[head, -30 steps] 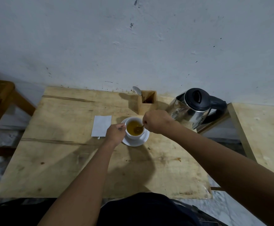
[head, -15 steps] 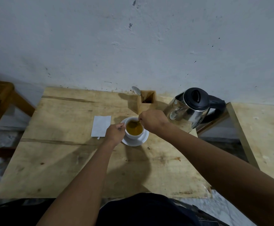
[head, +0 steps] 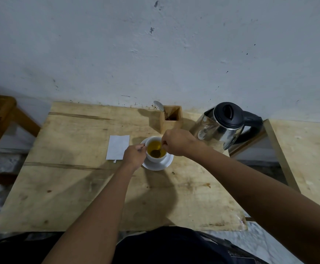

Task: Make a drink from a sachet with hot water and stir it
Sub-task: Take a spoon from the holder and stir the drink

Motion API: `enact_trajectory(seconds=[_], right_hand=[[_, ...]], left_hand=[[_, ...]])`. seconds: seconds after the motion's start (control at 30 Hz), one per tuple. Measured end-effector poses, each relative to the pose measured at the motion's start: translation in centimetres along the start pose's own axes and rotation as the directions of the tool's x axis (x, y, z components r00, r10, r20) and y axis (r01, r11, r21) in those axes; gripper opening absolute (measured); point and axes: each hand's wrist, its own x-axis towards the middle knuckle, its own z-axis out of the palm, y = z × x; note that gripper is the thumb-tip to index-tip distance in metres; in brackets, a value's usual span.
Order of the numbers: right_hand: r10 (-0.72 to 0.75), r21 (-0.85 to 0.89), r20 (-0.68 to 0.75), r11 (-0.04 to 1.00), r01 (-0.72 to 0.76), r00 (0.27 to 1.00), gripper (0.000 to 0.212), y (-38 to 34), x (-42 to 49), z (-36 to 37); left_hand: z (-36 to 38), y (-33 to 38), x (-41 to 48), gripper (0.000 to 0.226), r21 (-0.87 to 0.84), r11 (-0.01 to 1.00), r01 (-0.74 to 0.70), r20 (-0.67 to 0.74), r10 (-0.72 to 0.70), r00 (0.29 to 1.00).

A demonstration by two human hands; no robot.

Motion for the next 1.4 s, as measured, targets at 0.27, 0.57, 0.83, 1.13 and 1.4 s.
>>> enact_trajectory(seconds=[0.27,0.57,0.83,1.13,1.4], right_hand=[[0.035,-0.086,-0.119,0.995,-0.045,0.992,0.024,-0.5,0.0,0.5],[0.063,-0.166,-0.044,0.984,-0.069,0.997,0.019,0.2,0.2,-0.7],[-0.018,-0.05,0.025,0.999,0.019,1.0,0.016,-0.5,0.1,-1.1],[0.014,-0.065,-0.114,0.998,-0.021,0.993,0.023,-0.5,0.4,0.0],[0.078,-0.158,-0.063,0.984,-0.087,0.995,0.018,0.0,0.0,-1.0]], left_hand=[[-0.1,-0.1,0.1,0.037,0.003,1.0,-0.01,0.01,0.01,1.0],[-0.1,0.1,0.0,0.037,0.001,1.0,-0.003,0.01,0.003,1.0],[-0.1,0.3,-0.3,0.038,0.021,1.0,0.006,-0.004,-0.006,1.0],[-0.1,0.2,-0.1,0.038,-0.004,1.0,0.006,0.004,-0.006,1.0],[0.0,0.1,0.0,0.038,0.035,0.999,-0.002,0.002,0.002,1.0]])
